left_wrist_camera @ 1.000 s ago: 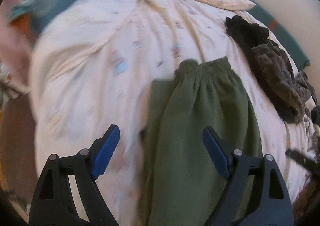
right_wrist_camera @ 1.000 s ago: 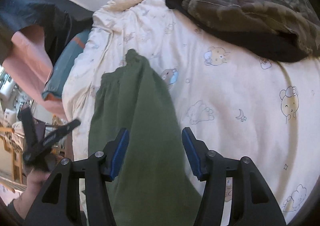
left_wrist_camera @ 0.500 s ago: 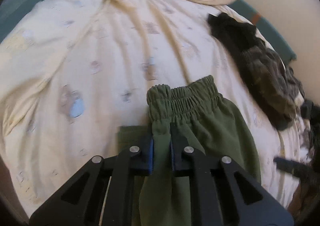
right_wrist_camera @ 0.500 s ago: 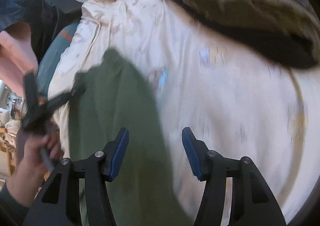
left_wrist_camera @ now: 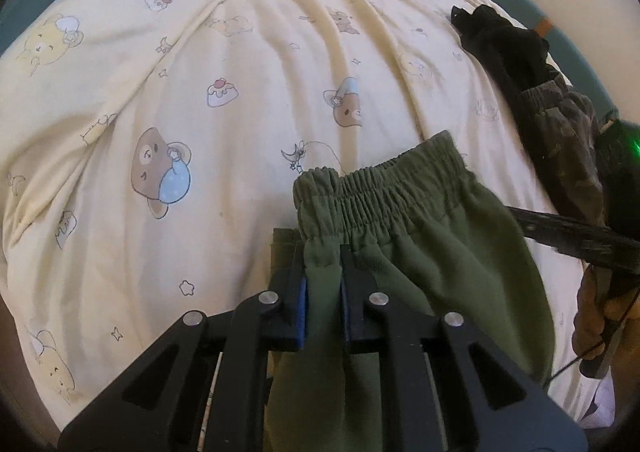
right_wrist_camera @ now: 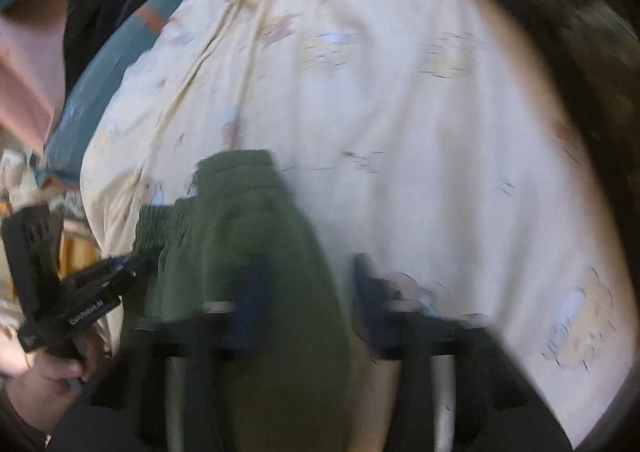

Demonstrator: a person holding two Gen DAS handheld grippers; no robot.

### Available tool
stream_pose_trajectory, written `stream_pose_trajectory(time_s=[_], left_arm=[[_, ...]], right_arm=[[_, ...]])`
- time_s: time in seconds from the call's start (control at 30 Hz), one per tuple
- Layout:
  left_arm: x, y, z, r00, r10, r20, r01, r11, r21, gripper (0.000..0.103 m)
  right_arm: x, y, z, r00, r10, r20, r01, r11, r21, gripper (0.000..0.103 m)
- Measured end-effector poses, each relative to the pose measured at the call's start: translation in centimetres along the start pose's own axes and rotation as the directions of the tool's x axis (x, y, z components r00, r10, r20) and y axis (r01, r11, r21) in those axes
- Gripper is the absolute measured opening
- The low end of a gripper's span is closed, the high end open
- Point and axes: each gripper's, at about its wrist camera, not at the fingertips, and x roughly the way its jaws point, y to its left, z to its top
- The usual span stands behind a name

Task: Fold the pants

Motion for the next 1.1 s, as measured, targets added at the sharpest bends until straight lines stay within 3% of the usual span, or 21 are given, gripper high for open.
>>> stream_pose_trajectory(time_s=[0.1, 0.2, 0.37, 0.47, 0.53, 0.63, 0.7, 0.8, 0.87, 0.97, 1.0, 1.03, 1.1], left_arm=[[0.2, -0.5, 0.5, 1.000, 0.029, 0.011, -0.029, 0.999, 0.043, 0.009], [0.5, -0.6, 0.6, 1.000, 0.012, 0.012, -0.012, 0.999, 0.039, 0.009], [1.3, -1.2, 0.8, 1.000, 0.029, 0.008, -0.030, 0.998, 0.048, 0.010], [1.1, -1.3, 0.9, 0.998, 0.066, -0.009, -0.065, 0.996, 0.061, 0.022], [0.6, -1.4, 0.8, 0.991, 0.132, 0.004, -0.132, 0.986, 0.106, 0.047], [-0.3, -1.2, 0.5, 0.980, 0.196, 0.017, -0.196, 0.963, 0.186, 0.049], [-2.2, -1.1, 0.1, 0.986, 0.161, 0.036, -0.165, 0.974, 0.157, 0.047], [-4.6, -2.7, -1.3, 0.995, 0.075, 0.072, -0.085, 0.986, 0.142, 0.048], [-5.5, -4.1, -2.5, 0.993, 0.063, 0.096, -0.078, 0.984, 0.158, 0.048], [-4.6, -5.4, -4.5, 0.998, 0.025, 0.052, -0.034, 0.984, 0.175, 0.051], [-3.6, -5.6, -4.8, 0.999, 0.035, 0.024, -0.039, 0.983, 0.182, 0.051], [-2.3, -5.5, -5.2, 0.999, 0.044, -0.012, -0.041, 0.983, 0.178, 0.051], [0.1, -4.9, -5.9, 0.995, 0.067, -0.072, -0.055, 0.986, 0.157, 0.051]], right_arm=[[-0.9, 0.8, 0.7, 0.989, -0.141, 0.042, 0.143, 0.987, -0.072, 0.000], [-0.9, -1.7, 1.3, 0.982, -0.185, 0.027, 0.185, 0.983, -0.001, 0.000], [0.9, -1.5, 0.9, 0.956, -0.291, 0.026, 0.292, 0.956, -0.039, 0.000], [0.6, -0.9, 0.8, 0.951, -0.308, 0.027, 0.309, 0.949, -0.067, 0.005], [-1.4, -0.7, 0.7, 0.956, -0.288, 0.060, 0.292, 0.953, -0.077, 0.008], [-4.9, -0.4, 0.0, 0.920, -0.373, 0.123, 0.388, 0.912, -0.135, 0.010], [-7.3, -0.7, -0.9, 0.941, -0.315, 0.126, 0.330, 0.936, -0.125, 0.010], [-7.9, 0.0, -3.4, 0.987, -0.158, 0.016, 0.159, 0.980, -0.123, 0.012], [-7.8, 0.2, -5.9, 0.993, -0.118, -0.012, 0.117, 0.989, -0.091, 0.016], [-7.1, -0.4, -8.9, 0.997, -0.072, -0.025, 0.072, 0.997, -0.013, 0.035], [-6.7, -0.8, -9.5, 0.998, -0.053, -0.028, 0.054, 0.998, 0.021, 0.054], [-6.2, -1.3, -10.2, 0.999, -0.019, -0.031, 0.021, 0.997, 0.068, 0.061], [-5.4, -1.5, -11.0, 0.999, 0.033, -0.031, -0.029, 0.993, 0.114, 0.057]])
